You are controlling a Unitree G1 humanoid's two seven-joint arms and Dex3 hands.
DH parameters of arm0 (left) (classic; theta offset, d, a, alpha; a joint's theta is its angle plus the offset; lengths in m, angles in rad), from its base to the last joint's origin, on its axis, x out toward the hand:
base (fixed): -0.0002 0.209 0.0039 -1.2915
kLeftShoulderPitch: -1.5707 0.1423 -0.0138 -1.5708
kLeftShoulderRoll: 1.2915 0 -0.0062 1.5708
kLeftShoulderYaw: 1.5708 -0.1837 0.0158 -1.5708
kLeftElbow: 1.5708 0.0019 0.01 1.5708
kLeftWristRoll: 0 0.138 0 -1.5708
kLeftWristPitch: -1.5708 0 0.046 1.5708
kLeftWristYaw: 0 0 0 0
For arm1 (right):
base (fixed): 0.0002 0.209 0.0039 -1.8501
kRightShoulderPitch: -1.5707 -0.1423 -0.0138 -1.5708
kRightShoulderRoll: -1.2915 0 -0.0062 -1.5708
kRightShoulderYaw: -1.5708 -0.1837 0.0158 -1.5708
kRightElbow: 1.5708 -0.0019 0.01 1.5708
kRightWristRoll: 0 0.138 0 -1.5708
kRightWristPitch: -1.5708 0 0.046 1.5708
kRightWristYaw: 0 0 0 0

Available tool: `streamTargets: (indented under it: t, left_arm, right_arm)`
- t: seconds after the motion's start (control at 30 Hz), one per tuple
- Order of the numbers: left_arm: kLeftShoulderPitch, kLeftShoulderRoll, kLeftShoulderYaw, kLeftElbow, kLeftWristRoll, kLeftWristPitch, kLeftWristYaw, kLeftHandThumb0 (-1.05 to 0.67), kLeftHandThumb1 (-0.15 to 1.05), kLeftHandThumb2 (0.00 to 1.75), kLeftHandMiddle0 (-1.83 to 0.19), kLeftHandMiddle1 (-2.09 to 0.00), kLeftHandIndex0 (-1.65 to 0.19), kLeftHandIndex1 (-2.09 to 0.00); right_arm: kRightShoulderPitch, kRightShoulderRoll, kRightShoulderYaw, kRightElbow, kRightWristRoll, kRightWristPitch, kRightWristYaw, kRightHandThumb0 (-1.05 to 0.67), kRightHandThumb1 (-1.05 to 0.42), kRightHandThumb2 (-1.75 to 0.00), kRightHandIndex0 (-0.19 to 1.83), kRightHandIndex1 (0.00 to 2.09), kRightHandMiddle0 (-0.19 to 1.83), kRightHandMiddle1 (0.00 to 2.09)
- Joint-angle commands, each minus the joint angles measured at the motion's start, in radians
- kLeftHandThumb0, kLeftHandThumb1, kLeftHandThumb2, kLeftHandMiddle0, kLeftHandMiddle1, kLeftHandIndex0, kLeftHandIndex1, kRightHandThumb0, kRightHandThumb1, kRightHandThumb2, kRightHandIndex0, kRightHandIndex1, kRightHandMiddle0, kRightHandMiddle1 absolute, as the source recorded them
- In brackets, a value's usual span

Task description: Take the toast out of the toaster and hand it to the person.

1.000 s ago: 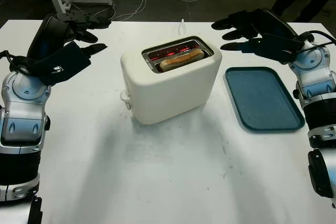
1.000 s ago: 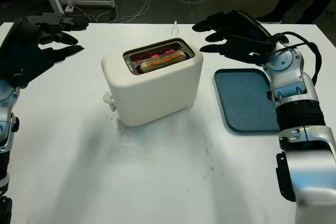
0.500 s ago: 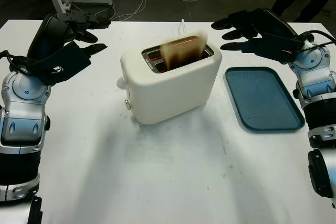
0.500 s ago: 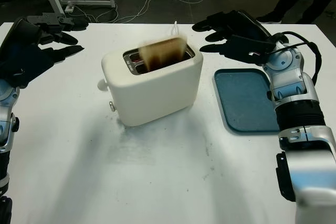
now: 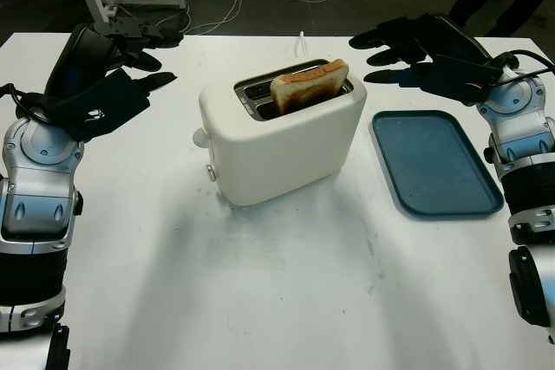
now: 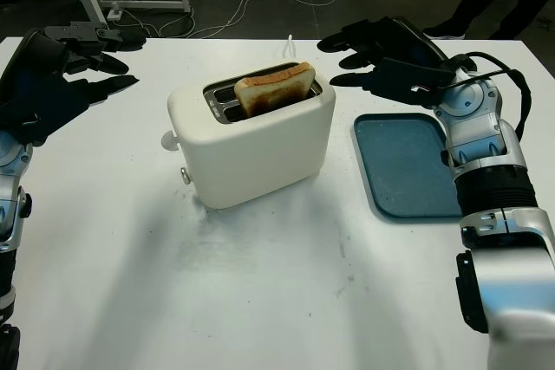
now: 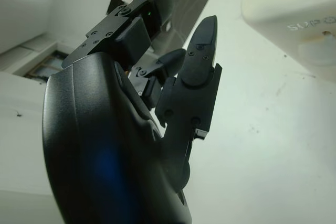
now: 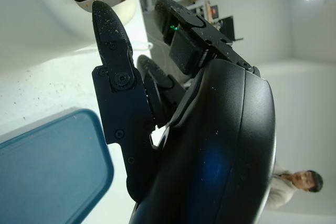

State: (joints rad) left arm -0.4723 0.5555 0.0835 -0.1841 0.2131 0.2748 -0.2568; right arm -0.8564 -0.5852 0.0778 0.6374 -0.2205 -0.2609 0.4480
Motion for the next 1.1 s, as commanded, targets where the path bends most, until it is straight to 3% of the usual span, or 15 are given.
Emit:
streamTargets:
  t: [0.0,0.33,0.57,0.67,1.07]
  left_arm:
    - [0.005,-0.002,-0.001,0.006,0.006,-0.017,0.007,-0.30,0.92,0.07,-0.52,-0.85,-0.75,-0.18]
    - [0.000,-0.004,-0.002,0.007,0.005,-0.012,0.007,-0.30,0.91,0.06,-0.52,-0.86,-0.75,-0.19]
    - [-0.002,-0.007,0.002,0.004,0.001,-0.006,0.008,-0.30,0.91,0.05,-0.51,-0.86,-0.74,-0.19]
    - [-0.004,0.000,0.001,0.003,0.002,-0.004,0.001,-0.29,0.92,0.05,-0.51,-0.87,-0.75,-0.20]
    - [0.001,0.000,0.001,-0.001,0.005,0.000,0.002,-0.27,0.92,0.05,-0.52,-0.85,-0.75,-0.20]
  right_arm:
    - [-0.016,0.000,-0.014,0.001,0.014,0.001,-0.009,-0.55,-0.83,0.00,0.85,0.00,0.77,0.00]
    - [-0.178,-0.007,-0.023,-0.022,0.025,-0.006,0.026,-0.45,-0.67,0.00,0.83,0.01,0.78,0.01]
    - [-0.259,-0.006,0.056,-0.043,-0.054,-0.113,0.048,-0.65,-0.68,0.00,0.96,0.08,0.82,0.03]
    - [-0.276,0.005,0.098,-0.071,-0.095,-0.093,0.062,-0.76,-0.70,-0.01,0.94,0.09,0.83,0.03]
    - [-0.302,0.075,0.216,-0.098,-0.202,-0.027,0.113,-0.68,-0.70,0.00,0.84,0.06,0.81,0.01]
